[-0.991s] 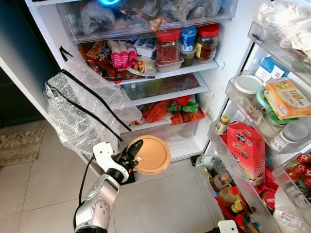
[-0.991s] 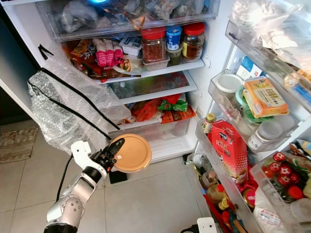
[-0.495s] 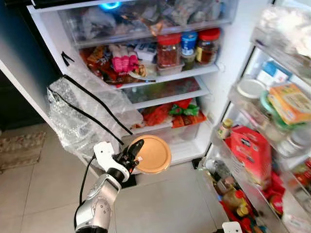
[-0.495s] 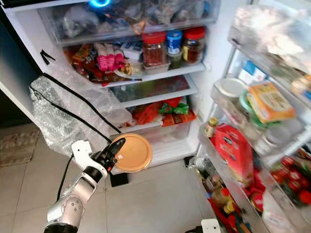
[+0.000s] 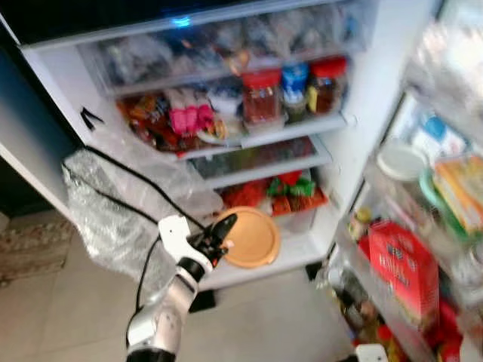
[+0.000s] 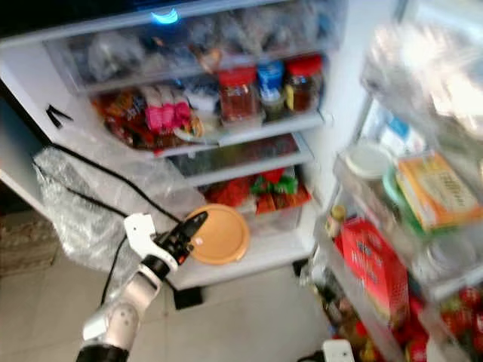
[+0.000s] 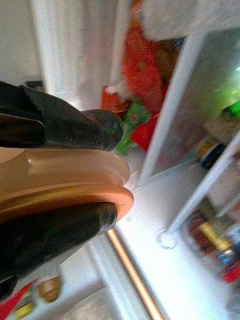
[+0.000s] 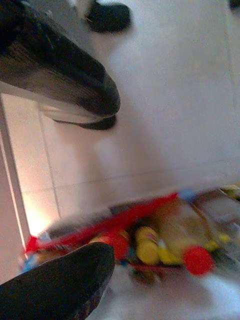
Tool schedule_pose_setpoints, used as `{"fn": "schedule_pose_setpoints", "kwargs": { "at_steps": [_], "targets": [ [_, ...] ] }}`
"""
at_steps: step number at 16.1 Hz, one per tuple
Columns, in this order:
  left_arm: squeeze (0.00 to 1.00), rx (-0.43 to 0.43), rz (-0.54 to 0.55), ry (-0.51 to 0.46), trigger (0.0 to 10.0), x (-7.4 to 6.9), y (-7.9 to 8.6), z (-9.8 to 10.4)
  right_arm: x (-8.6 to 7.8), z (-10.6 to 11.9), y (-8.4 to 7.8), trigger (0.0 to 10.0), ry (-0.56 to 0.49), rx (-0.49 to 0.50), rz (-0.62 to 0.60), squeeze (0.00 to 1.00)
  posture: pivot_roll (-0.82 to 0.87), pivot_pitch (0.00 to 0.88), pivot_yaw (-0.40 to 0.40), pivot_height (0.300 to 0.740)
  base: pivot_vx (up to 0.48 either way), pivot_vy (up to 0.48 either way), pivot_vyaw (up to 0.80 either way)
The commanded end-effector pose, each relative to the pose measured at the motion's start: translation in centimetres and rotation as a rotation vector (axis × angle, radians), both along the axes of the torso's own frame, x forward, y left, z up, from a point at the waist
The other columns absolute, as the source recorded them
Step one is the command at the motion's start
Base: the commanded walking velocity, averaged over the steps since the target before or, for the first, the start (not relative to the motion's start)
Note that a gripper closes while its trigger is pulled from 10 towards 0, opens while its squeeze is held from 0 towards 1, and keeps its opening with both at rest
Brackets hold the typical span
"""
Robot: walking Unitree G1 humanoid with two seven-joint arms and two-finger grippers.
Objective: Restocking fridge
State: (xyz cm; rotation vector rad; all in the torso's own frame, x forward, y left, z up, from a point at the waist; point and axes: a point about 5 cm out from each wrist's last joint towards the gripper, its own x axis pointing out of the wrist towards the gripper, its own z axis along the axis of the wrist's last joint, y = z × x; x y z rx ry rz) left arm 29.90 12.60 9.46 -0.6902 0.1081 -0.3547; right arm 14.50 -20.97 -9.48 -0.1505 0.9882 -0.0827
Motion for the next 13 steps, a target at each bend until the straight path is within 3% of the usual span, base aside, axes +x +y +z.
{"fn": "schedule_pose_setpoints", "kwargs": {
  "at_steps": [1, 11, 13],
  "targets": [
    [0.0, 0.007, 0.033, 0.011, 10.0, -0.18, 1.2, -0.23, -0.73, -0.46, 1.07, 10.0, 0.026, 0.031, -0.003, 0.0, 0.0, 0.153, 0.034, 0.74, 0.296, 0.0, 0.0],
    [0.0, 0.011, 0.031, 0.008, 10.0, -0.15, 1.12, -0.16, -0.82, -0.51, 1.14, 10.0, 0.03, 0.032, 0.003, 0.0, 0.0, 0.154, 0.032, 0.74, 0.294, 0.0, 0.0],
    [0.0, 0.017, 0.025, 0.006, 10.0, -0.17, 1.04, -0.15, -0.85, -0.52, 1.09, 10.0, 0.032, 0.031, 0.005, 0.0, 0.0, 0.154, 0.032, 0.74, 0.0, 0.0, 0.0]
  ]
}}
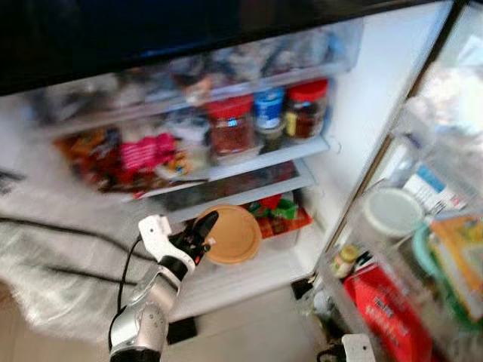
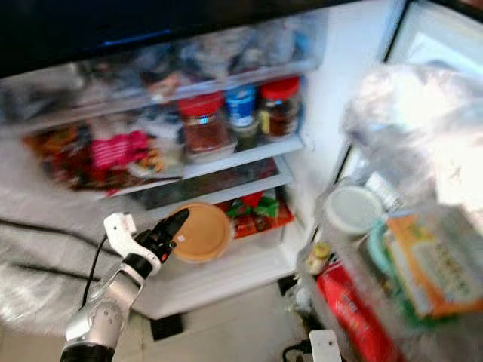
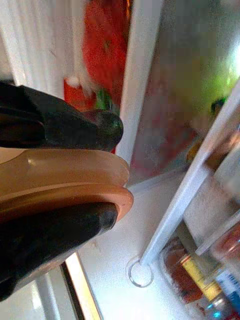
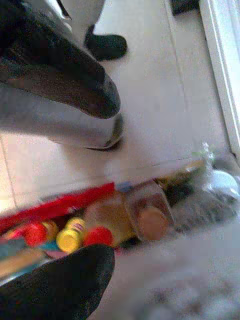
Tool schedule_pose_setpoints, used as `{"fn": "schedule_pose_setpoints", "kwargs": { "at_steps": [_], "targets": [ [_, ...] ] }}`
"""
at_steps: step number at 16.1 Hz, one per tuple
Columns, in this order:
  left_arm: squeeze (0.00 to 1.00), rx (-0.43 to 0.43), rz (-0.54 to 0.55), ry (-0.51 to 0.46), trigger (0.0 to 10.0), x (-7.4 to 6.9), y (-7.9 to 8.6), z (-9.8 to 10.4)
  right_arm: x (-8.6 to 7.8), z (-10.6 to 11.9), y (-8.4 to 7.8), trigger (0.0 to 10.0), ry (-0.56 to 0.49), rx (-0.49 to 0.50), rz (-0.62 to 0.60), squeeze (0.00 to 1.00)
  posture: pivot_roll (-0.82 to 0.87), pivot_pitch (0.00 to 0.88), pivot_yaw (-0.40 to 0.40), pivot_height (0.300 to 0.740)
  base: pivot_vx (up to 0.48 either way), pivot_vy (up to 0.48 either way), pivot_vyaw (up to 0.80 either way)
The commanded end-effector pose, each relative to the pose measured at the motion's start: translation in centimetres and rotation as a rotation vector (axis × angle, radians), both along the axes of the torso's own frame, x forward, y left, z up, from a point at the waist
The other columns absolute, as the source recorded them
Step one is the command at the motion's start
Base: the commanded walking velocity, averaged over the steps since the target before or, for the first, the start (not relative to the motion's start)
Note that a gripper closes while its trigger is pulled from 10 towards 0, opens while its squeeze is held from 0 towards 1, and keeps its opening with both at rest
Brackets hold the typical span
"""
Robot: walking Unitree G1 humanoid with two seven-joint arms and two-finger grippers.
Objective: Restocking fridge
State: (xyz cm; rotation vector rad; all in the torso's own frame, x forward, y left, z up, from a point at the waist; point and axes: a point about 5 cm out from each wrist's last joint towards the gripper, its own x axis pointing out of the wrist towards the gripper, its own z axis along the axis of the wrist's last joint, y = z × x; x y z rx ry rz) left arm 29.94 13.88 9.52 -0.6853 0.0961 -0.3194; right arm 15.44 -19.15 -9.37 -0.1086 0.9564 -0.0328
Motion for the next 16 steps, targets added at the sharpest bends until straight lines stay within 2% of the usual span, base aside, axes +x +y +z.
{"fn": "schedule_pose_setpoints", "kwargs": {
  "at_steps": [1, 9, 16],
  "targets": [
    [0.0, 0.008, -0.009, 0.01, 10.0, -0.2, -0.3, -0.2, -1.8, -0.6, -0.8, 10.0, 0.065, -0.029, -0.019, 0.0, 0.0, 0.154, 0.032, 0.74, 0.0, 0.0, 0.0],
    [0.0, -0.023, 0.036, 0.058, 10.0, -0.7, 0.9, -1.5, -1.9, -0.6, -0.8, 10.0, 0.059, -0.025, -0.026, 0.0, 0.0, 0.156, 0.03, 0.74, 0.0, 0.0, 0.0],
    [0.0, -0.032, 0.042, 0.049, 10.0, -0.4, 0.9, -1.3, -2.3, -0.7, -1.1, 10.0, 0.074, -0.029, -0.027, 0.0, -0.01, 0.156, 0.029, 0.74, 0.0, 0.0, 0.0]
  ]
}}
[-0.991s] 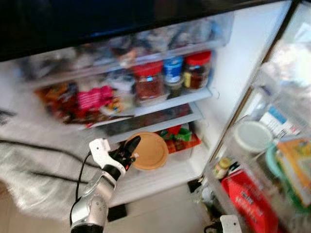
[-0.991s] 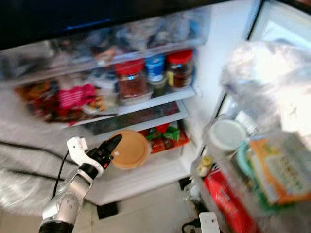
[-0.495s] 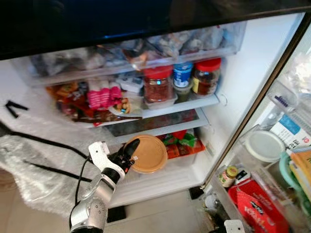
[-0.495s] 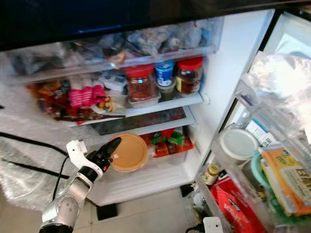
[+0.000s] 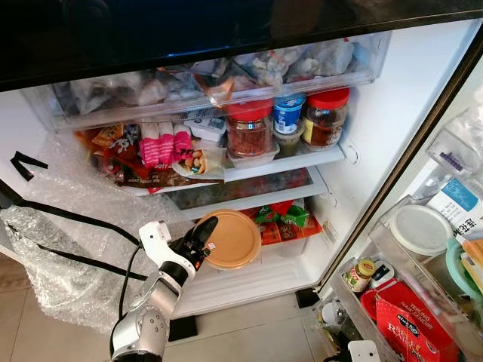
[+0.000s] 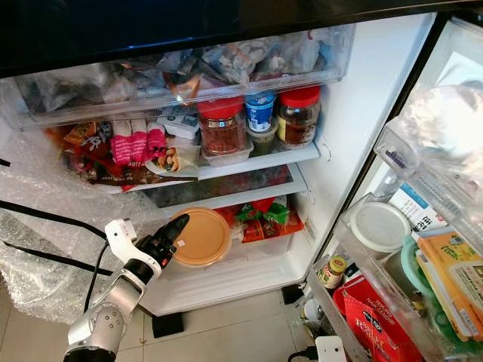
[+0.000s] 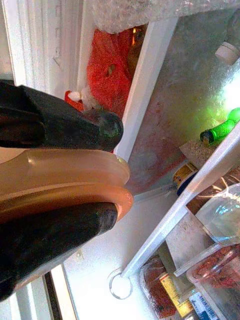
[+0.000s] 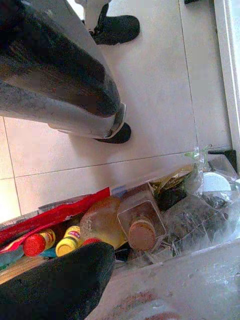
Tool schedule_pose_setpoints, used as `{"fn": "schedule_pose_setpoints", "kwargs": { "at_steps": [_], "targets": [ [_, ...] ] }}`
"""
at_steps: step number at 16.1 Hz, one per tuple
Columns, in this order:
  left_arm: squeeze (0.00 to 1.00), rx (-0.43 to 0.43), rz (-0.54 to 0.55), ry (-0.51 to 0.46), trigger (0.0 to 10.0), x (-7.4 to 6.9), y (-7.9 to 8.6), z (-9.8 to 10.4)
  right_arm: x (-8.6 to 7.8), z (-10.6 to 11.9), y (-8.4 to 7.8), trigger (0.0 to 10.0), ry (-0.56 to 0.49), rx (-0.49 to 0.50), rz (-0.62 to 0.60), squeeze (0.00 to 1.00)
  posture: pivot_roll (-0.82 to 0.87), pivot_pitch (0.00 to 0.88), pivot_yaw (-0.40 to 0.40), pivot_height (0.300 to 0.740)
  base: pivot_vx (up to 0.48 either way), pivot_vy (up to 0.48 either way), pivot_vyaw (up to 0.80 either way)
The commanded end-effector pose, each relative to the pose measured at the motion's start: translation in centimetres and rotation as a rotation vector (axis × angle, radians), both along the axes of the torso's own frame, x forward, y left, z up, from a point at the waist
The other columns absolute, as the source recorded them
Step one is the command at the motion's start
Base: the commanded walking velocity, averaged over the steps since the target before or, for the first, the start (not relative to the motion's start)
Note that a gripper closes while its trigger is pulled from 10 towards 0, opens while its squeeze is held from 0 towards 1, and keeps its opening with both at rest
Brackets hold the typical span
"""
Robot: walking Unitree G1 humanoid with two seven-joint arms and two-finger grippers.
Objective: Restocking fridge
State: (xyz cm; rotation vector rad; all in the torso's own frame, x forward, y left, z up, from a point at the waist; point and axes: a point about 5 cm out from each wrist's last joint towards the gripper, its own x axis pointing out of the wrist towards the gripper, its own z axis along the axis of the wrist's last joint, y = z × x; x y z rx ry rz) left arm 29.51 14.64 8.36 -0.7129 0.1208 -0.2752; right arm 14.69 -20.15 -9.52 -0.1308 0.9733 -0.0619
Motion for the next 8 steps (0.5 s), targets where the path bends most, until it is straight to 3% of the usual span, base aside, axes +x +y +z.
{"fn": "schedule_pose_setpoints", "kwargs": {
  "at_steps": [1, 4, 8],
  "targets": [
    [0.0, -0.012, 0.009, 0.006, 10.0, 0.05, 0.12, -0.13, -1.57, -0.61, -0.09, 10.0, 0.058, 0.003, -0.013, 0.0, 0.0, 0.157, 0.029, 0.74, 0.0, 0.0, 0.0],
    [0.0, -0.012, 0.01, 0.002, 10.0, 0.11, 0.09, -0.03, -1.49, -0.6, -0.05, 10.0, 0.062, -0.004, -0.012, 0.0, -0.01, 0.159, 0.029, 0.74, 0.0, 0.0, 0.0],
    [0.0, -0.013, 0.007, -0.007, 10.0, 0.24, 0.0, 0.2, -1.43, -0.63, 0.18, 10.0, 0.065, 0.0, -0.006, 0.0, -0.02, 0.155, 0.024, 0.682, 0.0, 0.0, 0.0]
  ]
}}
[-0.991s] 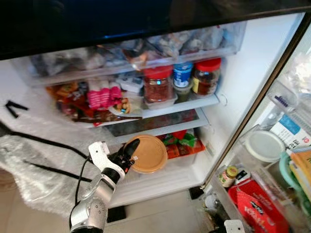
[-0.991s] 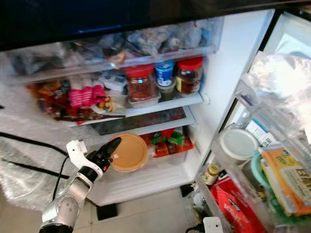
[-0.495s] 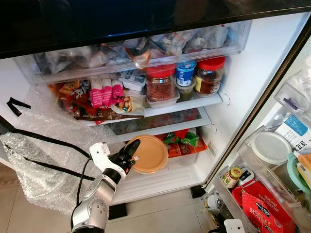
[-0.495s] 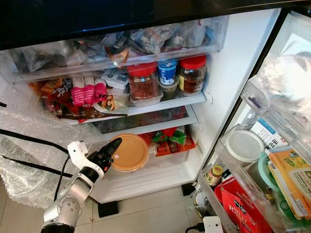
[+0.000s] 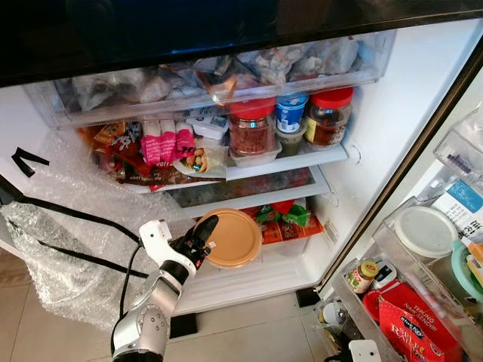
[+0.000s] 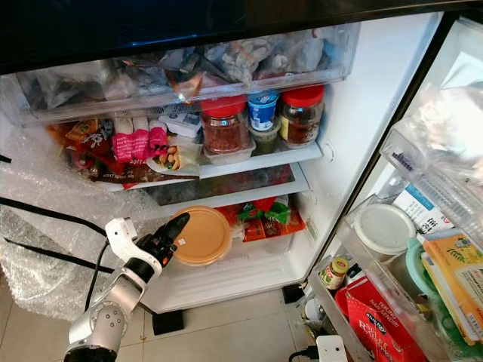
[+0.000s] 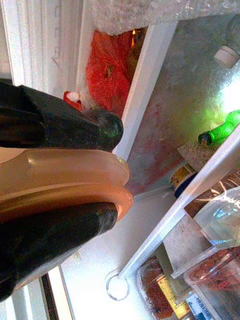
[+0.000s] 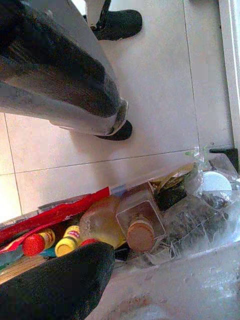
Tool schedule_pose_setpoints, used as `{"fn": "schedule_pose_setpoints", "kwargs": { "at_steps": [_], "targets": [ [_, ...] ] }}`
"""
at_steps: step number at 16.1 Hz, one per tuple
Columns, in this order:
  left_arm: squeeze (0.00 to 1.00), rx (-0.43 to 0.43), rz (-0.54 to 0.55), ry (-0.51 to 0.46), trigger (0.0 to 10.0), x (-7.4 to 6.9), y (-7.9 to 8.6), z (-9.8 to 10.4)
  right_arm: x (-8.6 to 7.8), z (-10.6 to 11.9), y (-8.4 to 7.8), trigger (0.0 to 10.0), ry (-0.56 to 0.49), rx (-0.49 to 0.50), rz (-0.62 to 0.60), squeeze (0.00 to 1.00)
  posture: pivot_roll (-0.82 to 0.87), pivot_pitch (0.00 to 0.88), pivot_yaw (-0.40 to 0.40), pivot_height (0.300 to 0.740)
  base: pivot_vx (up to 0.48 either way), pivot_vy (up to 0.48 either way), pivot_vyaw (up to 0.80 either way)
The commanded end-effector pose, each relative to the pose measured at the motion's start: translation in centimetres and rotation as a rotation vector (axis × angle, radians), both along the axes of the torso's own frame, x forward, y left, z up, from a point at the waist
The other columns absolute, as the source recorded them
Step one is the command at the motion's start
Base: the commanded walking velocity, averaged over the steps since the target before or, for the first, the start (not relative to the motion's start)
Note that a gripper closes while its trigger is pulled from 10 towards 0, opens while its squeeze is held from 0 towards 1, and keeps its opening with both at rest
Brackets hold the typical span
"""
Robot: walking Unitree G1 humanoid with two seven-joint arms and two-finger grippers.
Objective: Restocking fridge
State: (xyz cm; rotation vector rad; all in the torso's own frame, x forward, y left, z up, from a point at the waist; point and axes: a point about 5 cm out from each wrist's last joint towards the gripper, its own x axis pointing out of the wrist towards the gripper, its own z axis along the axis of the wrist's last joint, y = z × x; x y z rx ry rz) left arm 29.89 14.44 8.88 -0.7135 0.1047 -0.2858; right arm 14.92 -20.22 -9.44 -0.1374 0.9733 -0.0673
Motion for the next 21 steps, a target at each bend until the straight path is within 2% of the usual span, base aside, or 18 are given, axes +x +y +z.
{"fn": "schedule_pose_setpoints", "kwargs": {
  "at_steps": [1, 4, 12, 21],
  "targets": [
    [0.0, -0.01, 0.01, 0.01, 10.0, -0.1, 0.2, -0.3, -1.7, -0.7, 0.3, 10.0, 0.064, 0.01, -0.005, 0.0, -0.02, 0.153, 0.025, 0.672, 0.0, 0.0, 0.0],
    [0.0, -0.01, 0.008, 0.008, 10.0, -0.1, 0.1, -0.3, -1.6, -0.7, 0.3, 10.0, 0.06, 0.012, -0.003, 0.0, -0.01, 0.154, 0.025, 0.647, 0.0, 0.0, 0.0],
    [0.0, -0.013, 0.013, 0.004, 10.0, 0.2, 0.0, -0.1, -1.7, -0.7, 0.4, 10.0, 0.057, 0.019, -0.003, 0.0, -0.01, 0.158, 0.027, 0.647, 0.0, 0.0, 0.0],
    [0.0, -0.015, 0.002, -0.005, 10.0, 1.2, -0.3, 0.2, -1.7, -0.7, 0.3, 10.0, 0.054, 0.024, -0.005, 0.0, -0.01, 0.159, 0.026, 0.647, 0.0, 0.0, 0.0]
  ]
}}
